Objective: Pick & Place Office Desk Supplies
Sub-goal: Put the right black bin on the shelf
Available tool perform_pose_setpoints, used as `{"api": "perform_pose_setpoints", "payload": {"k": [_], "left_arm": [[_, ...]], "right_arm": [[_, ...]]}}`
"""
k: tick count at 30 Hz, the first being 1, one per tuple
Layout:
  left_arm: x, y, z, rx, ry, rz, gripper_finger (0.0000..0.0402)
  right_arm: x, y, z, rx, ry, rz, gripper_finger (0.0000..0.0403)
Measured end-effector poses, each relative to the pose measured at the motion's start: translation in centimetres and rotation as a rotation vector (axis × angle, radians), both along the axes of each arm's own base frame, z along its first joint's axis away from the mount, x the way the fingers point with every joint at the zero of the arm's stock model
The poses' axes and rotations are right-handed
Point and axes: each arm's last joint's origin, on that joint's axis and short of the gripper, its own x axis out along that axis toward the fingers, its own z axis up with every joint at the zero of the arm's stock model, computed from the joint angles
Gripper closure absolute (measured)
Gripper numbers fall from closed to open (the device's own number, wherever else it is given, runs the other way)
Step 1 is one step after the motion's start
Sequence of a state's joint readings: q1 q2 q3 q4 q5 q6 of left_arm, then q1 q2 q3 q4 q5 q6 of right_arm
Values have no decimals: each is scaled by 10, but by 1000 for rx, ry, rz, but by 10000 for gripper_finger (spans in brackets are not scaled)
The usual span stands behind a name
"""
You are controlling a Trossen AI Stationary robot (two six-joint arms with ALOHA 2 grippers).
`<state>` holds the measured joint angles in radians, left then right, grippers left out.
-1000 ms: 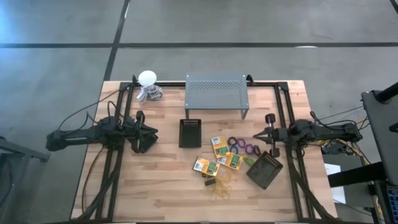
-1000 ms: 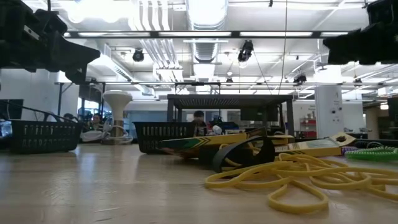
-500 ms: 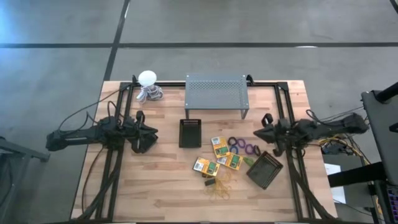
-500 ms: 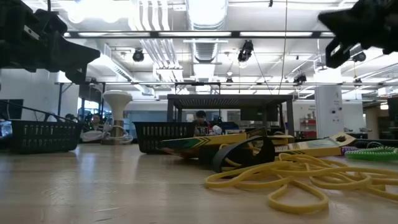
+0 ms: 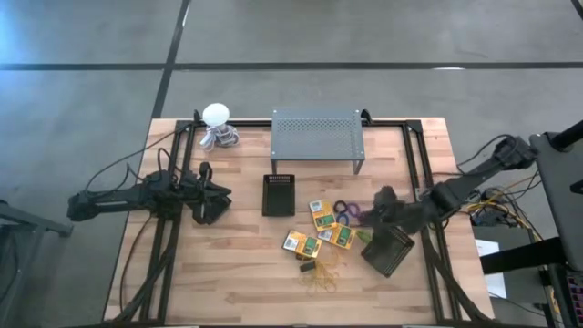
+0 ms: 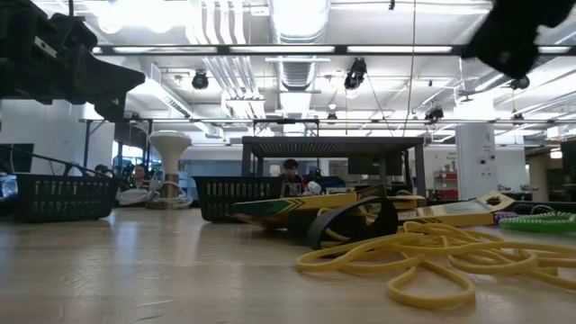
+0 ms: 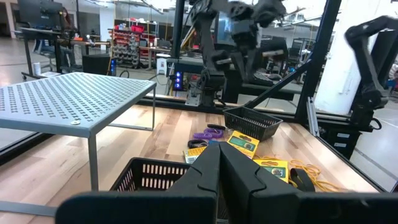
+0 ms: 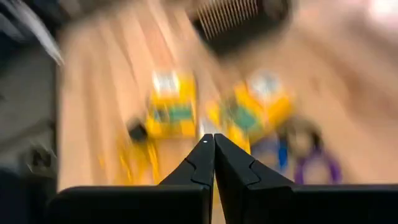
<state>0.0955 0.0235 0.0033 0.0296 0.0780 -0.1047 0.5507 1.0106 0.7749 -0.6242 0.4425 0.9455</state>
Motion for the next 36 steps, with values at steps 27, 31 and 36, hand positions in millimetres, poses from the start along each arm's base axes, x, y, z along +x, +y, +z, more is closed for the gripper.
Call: {"api": "perform_pose_setpoints", "payload": {"k": [27, 31, 36], "left_arm": [[0, 3, -1, -185, -6, 101, 387], [0, 3, -1, -185, -6, 112, 387], [0, 3, -1, -185, -5, 112, 387]], "right_arm": [[42, 98, -78, 31, 862, -63, 232], [36, 94, -83, 67, 825, -13, 256], [32, 91, -88, 76, 804, 23, 298]]}}
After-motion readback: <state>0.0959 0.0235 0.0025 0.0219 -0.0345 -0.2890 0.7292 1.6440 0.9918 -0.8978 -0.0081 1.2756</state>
